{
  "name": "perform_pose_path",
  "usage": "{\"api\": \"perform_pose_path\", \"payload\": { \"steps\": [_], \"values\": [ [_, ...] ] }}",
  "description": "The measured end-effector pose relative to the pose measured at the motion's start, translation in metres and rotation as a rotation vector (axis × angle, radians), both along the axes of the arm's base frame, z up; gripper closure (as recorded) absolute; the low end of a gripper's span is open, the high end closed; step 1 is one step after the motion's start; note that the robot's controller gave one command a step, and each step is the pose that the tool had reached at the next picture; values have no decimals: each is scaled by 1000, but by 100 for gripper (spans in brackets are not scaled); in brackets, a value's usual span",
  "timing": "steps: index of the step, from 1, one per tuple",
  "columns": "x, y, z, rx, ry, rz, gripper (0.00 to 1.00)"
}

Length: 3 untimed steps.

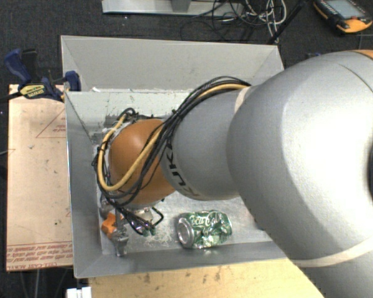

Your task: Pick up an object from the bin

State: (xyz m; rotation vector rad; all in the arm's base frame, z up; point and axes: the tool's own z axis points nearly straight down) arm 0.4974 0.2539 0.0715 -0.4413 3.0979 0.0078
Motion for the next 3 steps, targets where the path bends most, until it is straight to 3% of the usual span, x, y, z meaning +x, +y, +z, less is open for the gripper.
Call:
{"api": "perform_pose_path", "payload": {
  "steps": [1, 2, 3],
  "values": [
    [0, 2, 3, 5, -2, 11, 100],
    [0, 2, 3, 5, 0, 11, 100],
    [2, 3, 81, -2, 4, 10, 100]
  ]
}}
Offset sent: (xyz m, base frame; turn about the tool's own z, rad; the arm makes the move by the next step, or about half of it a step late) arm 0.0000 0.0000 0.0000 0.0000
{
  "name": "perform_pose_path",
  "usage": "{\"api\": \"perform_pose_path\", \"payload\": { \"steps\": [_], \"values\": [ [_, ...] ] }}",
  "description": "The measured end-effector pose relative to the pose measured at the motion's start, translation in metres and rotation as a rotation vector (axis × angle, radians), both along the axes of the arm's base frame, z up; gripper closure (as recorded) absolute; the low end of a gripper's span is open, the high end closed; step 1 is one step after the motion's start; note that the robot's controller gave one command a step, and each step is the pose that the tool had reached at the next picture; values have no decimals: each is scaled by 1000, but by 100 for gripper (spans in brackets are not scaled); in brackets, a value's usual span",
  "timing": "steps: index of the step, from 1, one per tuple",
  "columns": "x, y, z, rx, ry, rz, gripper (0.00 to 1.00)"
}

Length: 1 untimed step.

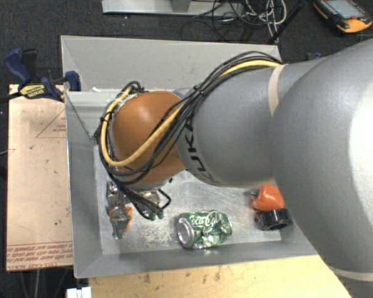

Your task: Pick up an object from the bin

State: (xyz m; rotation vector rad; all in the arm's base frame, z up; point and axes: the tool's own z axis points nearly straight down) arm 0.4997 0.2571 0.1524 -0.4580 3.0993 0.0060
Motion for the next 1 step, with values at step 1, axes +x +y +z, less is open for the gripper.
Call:
{"api": "perform_pose_path", "payload": {
  "steps": [1],
  "values": [
    [-4, -2, -53, -6, 13, -1, 100]
  ]
}}
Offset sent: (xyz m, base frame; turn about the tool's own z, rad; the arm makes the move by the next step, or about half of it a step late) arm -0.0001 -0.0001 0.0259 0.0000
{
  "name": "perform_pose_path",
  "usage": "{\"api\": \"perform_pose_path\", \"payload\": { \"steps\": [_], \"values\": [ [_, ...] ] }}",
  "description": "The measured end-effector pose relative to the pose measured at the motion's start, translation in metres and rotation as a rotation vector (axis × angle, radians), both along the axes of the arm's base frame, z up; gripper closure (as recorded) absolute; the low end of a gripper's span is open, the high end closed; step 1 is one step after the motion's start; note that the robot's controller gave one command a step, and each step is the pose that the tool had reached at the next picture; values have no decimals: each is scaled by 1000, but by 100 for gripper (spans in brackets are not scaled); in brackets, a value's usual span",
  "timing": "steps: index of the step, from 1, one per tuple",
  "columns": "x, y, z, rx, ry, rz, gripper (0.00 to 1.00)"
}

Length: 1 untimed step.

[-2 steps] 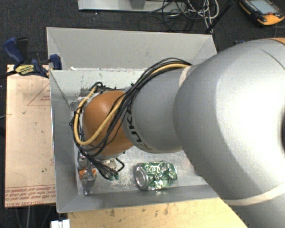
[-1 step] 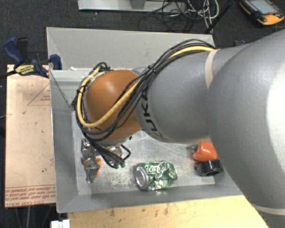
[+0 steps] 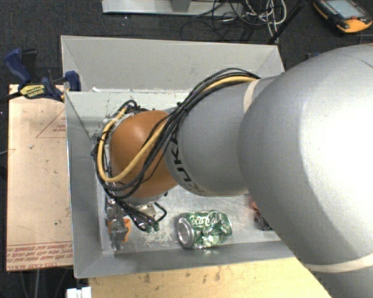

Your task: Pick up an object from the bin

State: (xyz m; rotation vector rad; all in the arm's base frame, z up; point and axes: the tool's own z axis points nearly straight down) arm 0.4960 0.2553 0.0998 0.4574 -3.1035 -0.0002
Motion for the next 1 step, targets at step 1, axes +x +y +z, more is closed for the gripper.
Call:
{"api": "perform_pose_path", "payload": {
  "steps": [1],
  "values": [
    [6, 3, 83, 6, -14, 0, 100]
  ]
}}
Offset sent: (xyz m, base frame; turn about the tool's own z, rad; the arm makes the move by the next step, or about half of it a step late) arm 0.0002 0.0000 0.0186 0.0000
